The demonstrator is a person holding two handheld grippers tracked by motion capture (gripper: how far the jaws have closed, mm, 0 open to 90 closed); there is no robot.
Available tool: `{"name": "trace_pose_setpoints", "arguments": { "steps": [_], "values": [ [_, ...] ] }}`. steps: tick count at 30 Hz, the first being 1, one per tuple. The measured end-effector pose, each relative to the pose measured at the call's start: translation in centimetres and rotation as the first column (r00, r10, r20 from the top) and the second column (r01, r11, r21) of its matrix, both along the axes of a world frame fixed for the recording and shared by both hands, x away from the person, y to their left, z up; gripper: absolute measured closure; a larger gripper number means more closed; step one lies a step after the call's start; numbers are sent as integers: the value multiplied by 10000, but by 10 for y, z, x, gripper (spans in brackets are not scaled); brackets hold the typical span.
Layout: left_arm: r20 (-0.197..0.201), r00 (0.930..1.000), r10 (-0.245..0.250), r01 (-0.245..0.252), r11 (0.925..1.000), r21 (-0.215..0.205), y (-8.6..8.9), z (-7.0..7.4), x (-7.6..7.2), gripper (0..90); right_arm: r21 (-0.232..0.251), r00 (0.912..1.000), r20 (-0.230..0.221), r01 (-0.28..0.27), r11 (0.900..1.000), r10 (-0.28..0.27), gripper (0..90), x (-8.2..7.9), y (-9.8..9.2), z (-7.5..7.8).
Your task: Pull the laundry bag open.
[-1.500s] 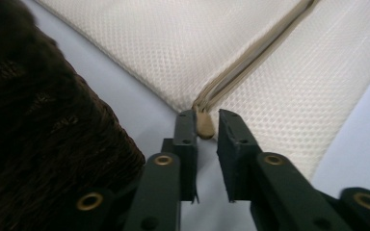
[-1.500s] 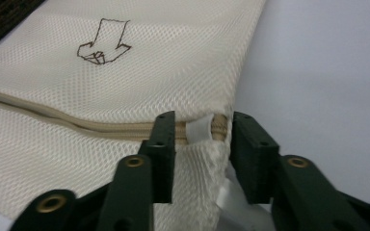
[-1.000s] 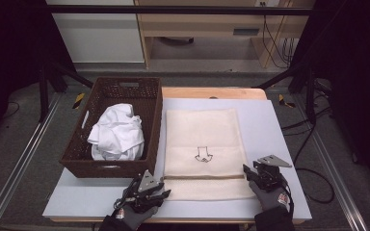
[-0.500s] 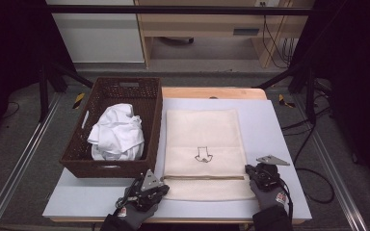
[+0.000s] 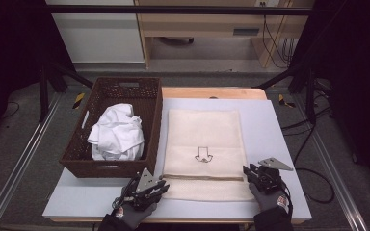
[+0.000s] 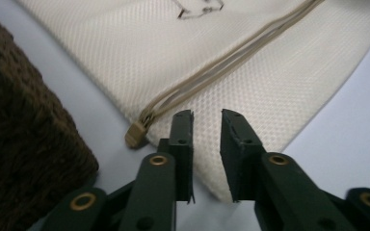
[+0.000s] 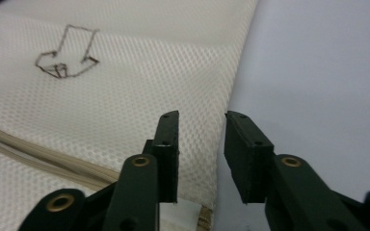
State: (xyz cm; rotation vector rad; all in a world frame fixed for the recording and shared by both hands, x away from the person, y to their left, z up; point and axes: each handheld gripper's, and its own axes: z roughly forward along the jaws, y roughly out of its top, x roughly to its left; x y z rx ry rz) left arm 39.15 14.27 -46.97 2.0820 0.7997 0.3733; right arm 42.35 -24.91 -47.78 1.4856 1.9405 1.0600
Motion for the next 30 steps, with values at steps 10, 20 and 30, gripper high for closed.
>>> {"name": "trace_pose_setpoints", "arguments": {
  "steps": [10, 20, 30],
  "values": [
    [424, 9985, -346, 367, 9981, -489, -5, 13, 0, 584, 228, 9910, 1212, -597, 9980, 565, 494, -8, 7, 15],
    [759, 9952, -614, 672, 9948, -763, -14, 26, 1, 577, 294, 9807, 1618, -1162, 9928, 1100, 462, -13, 24, 31],
    [698, 9910, -1141, 1180, 9915, -549, -32, 23, 5, 707, 414, 9642, 1957, -1904, 9808, 1789, 460, -16, 45, 45]
  ]
}}
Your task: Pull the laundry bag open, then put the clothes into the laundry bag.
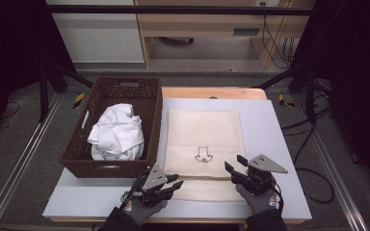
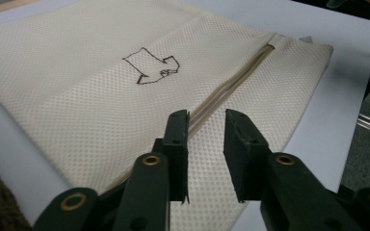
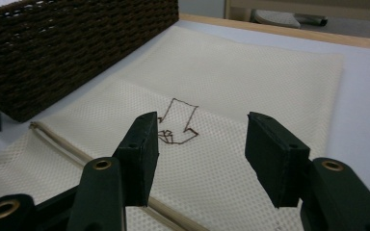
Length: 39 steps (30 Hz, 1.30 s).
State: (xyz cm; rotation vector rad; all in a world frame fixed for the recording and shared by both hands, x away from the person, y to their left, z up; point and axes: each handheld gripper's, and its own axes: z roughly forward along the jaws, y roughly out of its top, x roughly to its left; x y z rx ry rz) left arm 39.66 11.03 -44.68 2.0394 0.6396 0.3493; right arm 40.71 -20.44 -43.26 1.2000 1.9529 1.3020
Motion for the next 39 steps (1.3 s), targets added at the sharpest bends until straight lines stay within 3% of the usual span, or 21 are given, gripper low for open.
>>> {"name": "trace_pose_setpoints", "arguments": {
  "steps": [7, 21, 30, 34, 39],
  "values": [
    [-432, 9978, -511, 531, 9975, 461, -22, -14, 6, 889, -193, 9989, -248, -404, 9990, 399, 463, 1, 17, -4],
    [-826, 9933, -813, 897, 9907, 1028, -34, -40, 10, 892, -420, 9923, -989, -788, 9960, 743, 470, 9, 35, -22],
    [-850, 9933, -785, 878, 9899, 1113, -35, -41, 10, 891, -694, 9834, -1507, -1120, 9913, 1005, 505, 12, 45, -33],
    [-649, 9948, -781, 858, 9883, 1257, -36, -41, 8, 891, -773, 9801, -1671, -1218, 9895, 1076, 512, 11, 48, -37],
    [-774, 9938, -795, 882, 9893, 1161, -36, -41, 9, 892, -981, 9759, -1852, -1354, 9859, 1156, 532, 12, 52, -41]
  ]
}}
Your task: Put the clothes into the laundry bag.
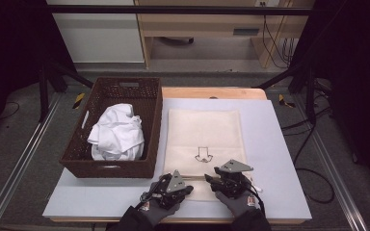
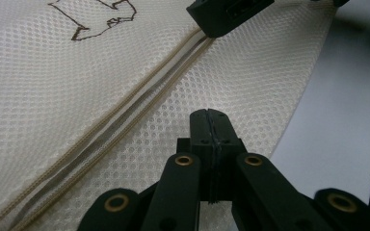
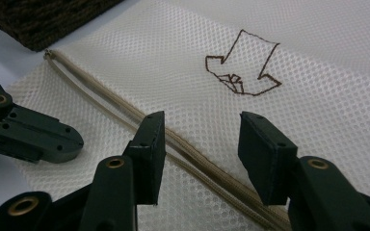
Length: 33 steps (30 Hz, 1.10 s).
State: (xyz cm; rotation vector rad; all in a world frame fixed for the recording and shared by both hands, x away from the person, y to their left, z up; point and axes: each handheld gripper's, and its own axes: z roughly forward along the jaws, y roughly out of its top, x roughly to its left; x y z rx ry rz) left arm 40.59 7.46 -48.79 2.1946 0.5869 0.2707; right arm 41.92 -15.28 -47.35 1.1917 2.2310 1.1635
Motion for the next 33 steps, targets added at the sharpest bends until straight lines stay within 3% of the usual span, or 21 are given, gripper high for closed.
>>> {"name": "trace_pose_setpoints", "arguments": {
  "steps": [9, 18, 24, 29, 33],
  "values": [
    [54, 10000, 1, -1, 10000, 28, 0, 0, 0, 892, -562, 9994, -342, -22, 9984, 3, 631, 4, 5, -8],
    [2, 10000, 8, -8, 10000, 19, 0, 0, 0, 892, -538, 9994, -267, 217, 9983, -231, 722, 8, 3, -9],
    [-19, 10000, 5, -5, 10000, 11, 0, 0, 0, 892, -656, 9993, -358, 36, 9978, -59, 739, 7, 5, -11],
    [-60, 10000, 4, -4, 10000, 19, 0, 0, 1, 893, -781, 9993, -339, 143, 9968, -169, 844, 9, 5, -12],
    [-51, 10000, 17, -17, 10000, 22, 0, 1, 1, 894, -589, 9989, -427, 146, 9982, -172, 878, 11, 2, -11]
  ]
}}
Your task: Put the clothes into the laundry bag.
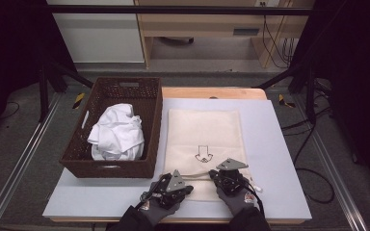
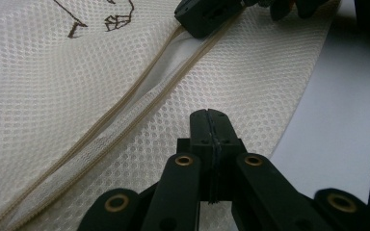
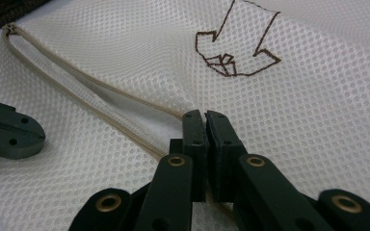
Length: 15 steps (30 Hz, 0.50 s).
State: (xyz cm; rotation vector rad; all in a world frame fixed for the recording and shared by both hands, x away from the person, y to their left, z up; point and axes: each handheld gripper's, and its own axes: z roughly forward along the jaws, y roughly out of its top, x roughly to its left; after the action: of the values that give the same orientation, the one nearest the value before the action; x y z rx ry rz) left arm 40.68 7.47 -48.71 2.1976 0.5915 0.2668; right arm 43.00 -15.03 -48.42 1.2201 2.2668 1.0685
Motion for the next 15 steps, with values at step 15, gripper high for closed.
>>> {"name": "trace_pose_setpoints", "arguments": {
  "steps": [15],
  "values": [
    [1039, 9920, 718, -700, 9973, -208, -6, 41, 18, 737, 554, 9993, 368, -74, 9984, 53, 885, -1, -6, 17]
  ]
}}
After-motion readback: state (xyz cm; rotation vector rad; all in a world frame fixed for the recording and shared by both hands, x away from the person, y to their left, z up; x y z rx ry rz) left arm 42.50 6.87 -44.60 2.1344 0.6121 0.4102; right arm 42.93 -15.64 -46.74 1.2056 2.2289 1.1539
